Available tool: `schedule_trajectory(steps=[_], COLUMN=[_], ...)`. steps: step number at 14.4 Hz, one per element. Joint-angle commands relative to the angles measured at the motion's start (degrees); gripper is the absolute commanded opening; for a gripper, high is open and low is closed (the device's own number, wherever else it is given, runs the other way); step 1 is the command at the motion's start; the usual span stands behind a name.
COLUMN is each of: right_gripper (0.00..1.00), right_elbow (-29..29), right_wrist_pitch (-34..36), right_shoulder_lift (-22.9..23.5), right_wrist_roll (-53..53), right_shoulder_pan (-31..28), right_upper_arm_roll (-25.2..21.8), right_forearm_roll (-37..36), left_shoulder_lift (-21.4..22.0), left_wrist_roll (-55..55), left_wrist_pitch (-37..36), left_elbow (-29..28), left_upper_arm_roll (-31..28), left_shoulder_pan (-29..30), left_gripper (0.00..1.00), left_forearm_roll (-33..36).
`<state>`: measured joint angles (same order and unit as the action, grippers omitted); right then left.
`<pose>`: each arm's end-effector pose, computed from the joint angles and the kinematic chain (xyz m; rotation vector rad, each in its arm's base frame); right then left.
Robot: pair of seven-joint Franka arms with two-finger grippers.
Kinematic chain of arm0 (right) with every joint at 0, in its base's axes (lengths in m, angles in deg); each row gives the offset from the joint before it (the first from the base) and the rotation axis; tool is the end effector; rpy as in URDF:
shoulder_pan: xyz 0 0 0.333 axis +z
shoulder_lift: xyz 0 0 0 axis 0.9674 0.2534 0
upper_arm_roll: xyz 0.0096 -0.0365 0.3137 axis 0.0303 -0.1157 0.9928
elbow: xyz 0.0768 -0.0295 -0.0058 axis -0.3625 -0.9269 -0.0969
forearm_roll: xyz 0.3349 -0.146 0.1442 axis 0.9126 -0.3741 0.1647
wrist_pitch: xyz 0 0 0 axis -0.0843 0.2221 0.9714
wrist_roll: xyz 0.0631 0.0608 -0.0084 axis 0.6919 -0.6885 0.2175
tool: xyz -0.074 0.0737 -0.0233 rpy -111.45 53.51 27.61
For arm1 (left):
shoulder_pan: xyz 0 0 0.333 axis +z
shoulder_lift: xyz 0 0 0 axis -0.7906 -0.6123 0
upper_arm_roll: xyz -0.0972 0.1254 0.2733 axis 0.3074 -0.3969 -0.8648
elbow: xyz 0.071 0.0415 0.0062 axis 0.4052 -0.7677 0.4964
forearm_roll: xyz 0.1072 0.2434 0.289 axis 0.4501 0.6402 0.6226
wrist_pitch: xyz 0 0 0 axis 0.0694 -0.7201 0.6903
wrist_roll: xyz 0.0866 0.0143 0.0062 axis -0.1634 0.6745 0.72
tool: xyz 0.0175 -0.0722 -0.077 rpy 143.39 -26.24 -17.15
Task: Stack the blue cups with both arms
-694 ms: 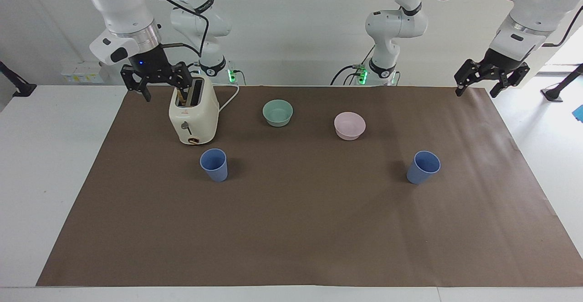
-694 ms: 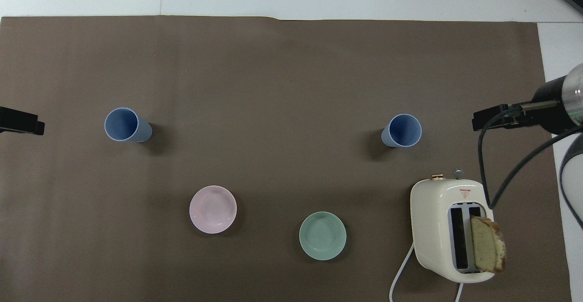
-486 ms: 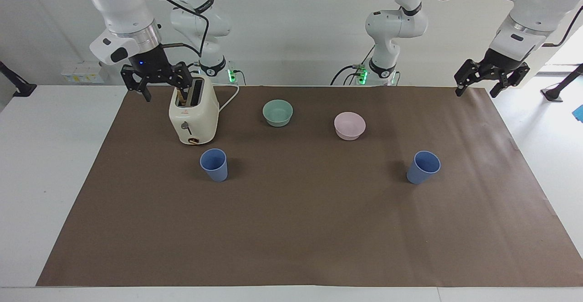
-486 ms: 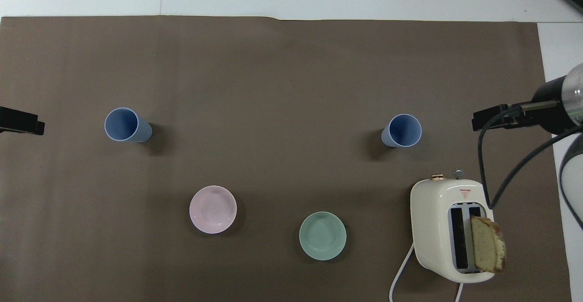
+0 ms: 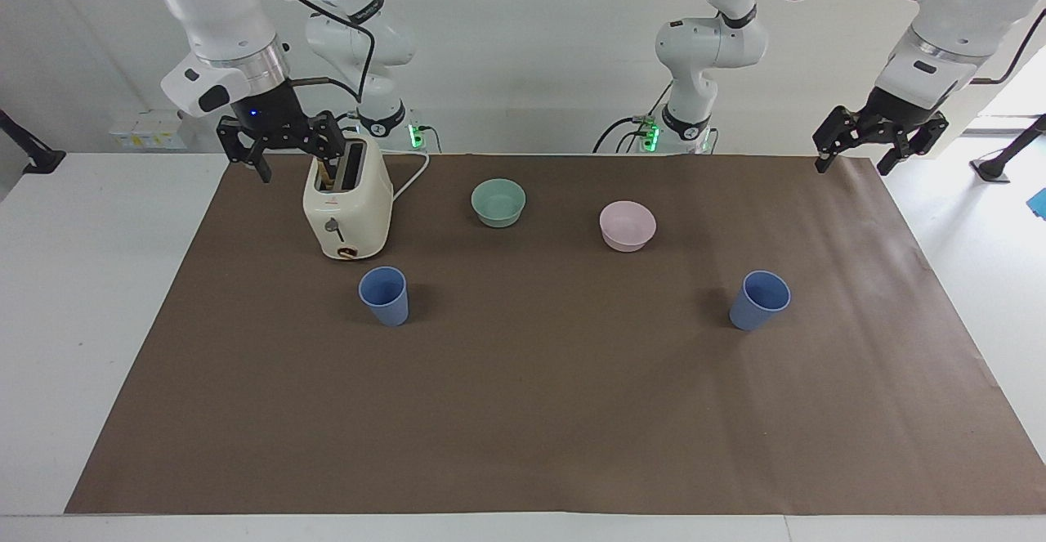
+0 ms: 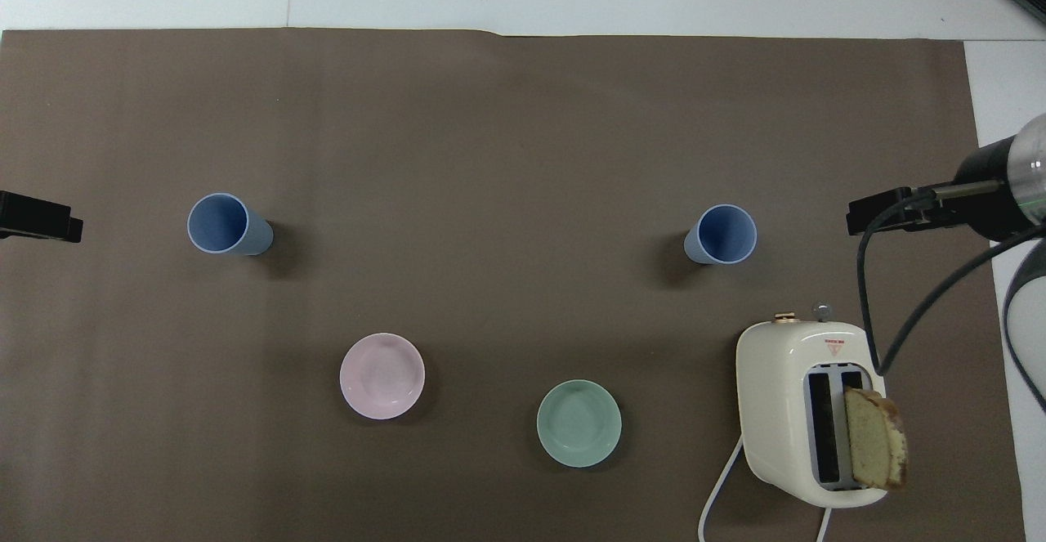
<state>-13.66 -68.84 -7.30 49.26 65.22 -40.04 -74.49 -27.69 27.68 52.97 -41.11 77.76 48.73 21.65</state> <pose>0.5532 0.0392 0.6295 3.1370 0.0944 0.0417 0.5401 0.0001 0.6445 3.1203 -0.1621 0.0395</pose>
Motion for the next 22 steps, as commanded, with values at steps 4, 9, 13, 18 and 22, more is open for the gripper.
schedule_trajectory(steps=[4, 9, 13, 18, 22], right_gripper=[1.00, 1.00, 1.00, 1.00, 1.00], right_elbow=[-1.75, -1.75, -1.75, -1.84, -1.84], right_wrist_pitch=[-0.65, -0.56, -0.56, -0.56, -0.56], right_shoulder_lift=[-1.50, -1.50, -1.58, -1.58, -1.58], right_wrist_roll=[0.84, 0.84, 0.84, 0.84, 0.93], right_shoulder_pan=[-0.62, -0.62, -0.62, -0.62, -0.62], right_upper_arm_roll=[0.12, 0.12, 0.12, 0.12, 0.12], right_forearm_roll=[1.44, 1.44, 1.44, 1.44, 1.44], left_shoulder_lift=[0.27, 0.27, 0.27, 0.27, 0.36], left_wrist_roll=[0.51, 0.16, -0.11, 0.67, -0.11], left_wrist_pitch=[-1.24, -0.98, -0.71, -0.62, -0.71], left_elbow=[0.69, 0.69, 0.69, 0.60, 0.52], left_upper_arm_roll=[0.11, 0.11, 0.11, 0.02, 0.02], left_shoulder_pan=[0.52, 0.43, 0.61, 0.61, 0.61], left_gripper=[1.00, 1.00, 1.00, 1.00, 1.00], left_forearm_roll=[0.44, 0.44, 0.44, 0.44, 0.44])
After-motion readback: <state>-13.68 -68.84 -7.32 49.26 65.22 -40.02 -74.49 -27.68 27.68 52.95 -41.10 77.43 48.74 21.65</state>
